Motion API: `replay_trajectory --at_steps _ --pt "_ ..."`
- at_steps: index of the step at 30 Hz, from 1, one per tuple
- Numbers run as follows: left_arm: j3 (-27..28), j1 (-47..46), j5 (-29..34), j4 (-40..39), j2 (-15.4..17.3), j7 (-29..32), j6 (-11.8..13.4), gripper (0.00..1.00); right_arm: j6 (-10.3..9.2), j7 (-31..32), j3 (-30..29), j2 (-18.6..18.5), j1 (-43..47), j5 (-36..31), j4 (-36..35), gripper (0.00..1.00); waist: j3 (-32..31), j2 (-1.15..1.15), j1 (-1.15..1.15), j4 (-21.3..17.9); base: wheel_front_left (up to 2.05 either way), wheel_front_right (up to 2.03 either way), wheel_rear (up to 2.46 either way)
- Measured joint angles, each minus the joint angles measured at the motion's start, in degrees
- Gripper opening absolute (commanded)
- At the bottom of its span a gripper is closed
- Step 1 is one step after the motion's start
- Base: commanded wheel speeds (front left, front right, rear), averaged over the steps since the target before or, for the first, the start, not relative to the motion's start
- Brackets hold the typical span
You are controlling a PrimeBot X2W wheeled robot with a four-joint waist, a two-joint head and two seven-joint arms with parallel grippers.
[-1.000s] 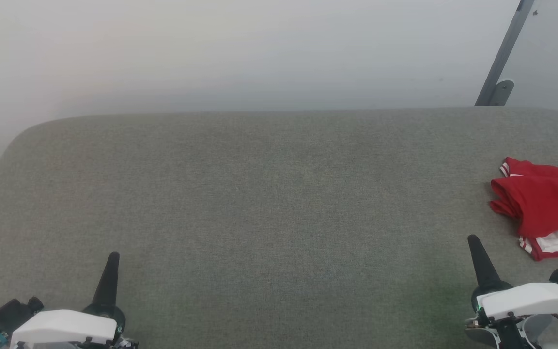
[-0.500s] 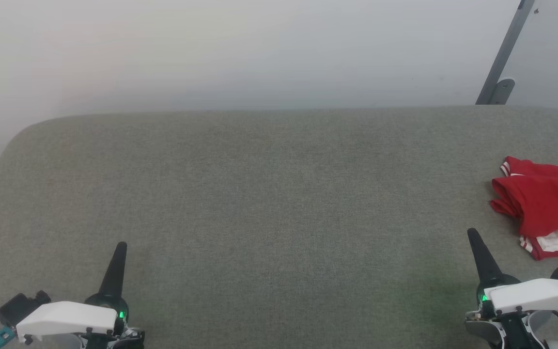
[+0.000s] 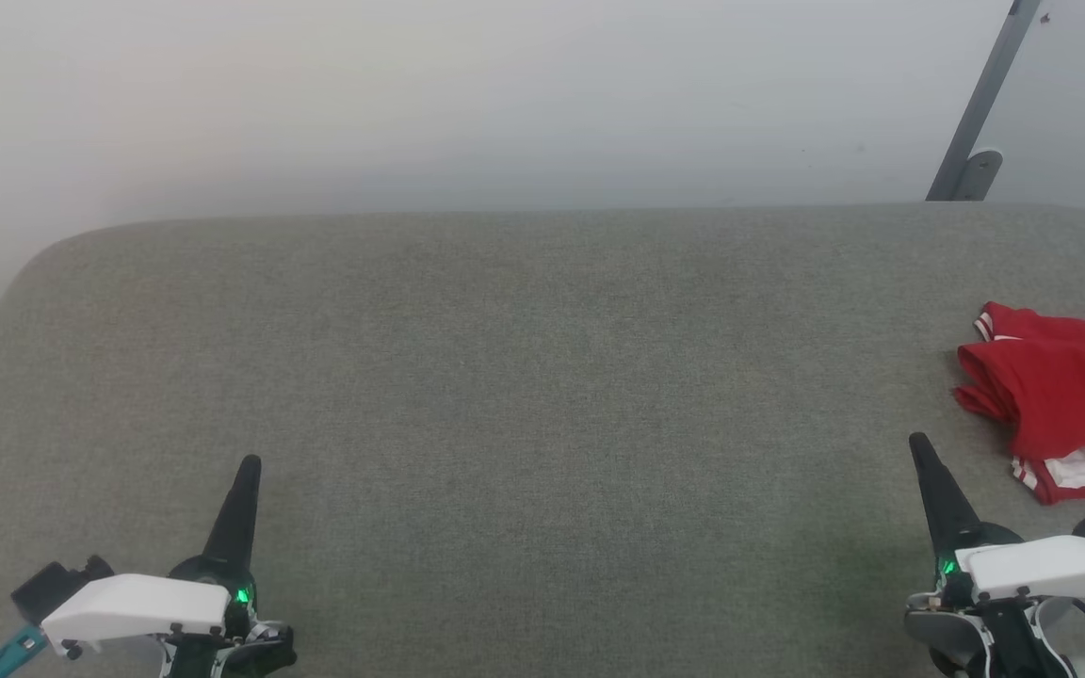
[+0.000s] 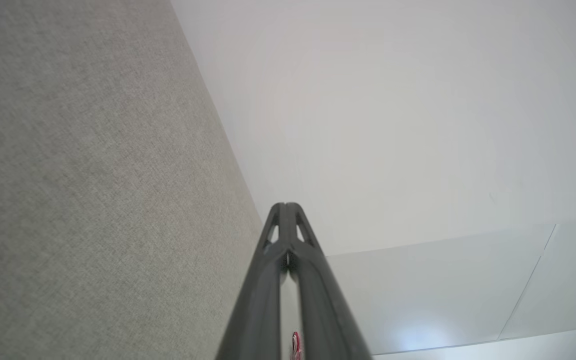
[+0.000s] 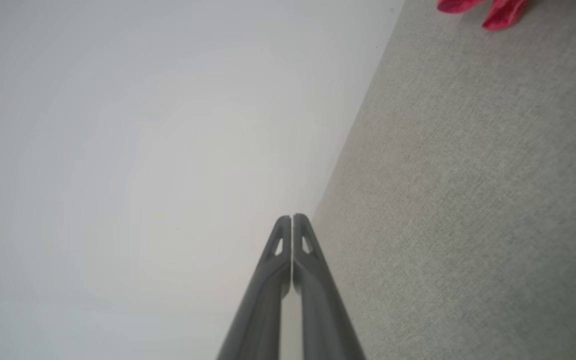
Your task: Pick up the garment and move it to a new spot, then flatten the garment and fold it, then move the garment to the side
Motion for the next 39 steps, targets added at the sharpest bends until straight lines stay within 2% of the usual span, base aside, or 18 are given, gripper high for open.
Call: replay_trajectory --at_steps 32,39 --pt "0.59 -2.32 -9.66 -0.12 -2.66 3.16 0.0 0.0 0.0 2.37 0.02 0.0 -1.02 12.9 -0.94 0.0 0.5 0.0 0.0 0.06 0.0 0.0 0.0" --pt "0.6 -2.33 -9.66 -0.12 -2.7 3.16 0.0 0.0 -0.01 2.37 0.03 0.0 -1.05 12.95 -0.97 0.0 0.5 0.0 0.0 0.06 0.0 0.0 0.0"
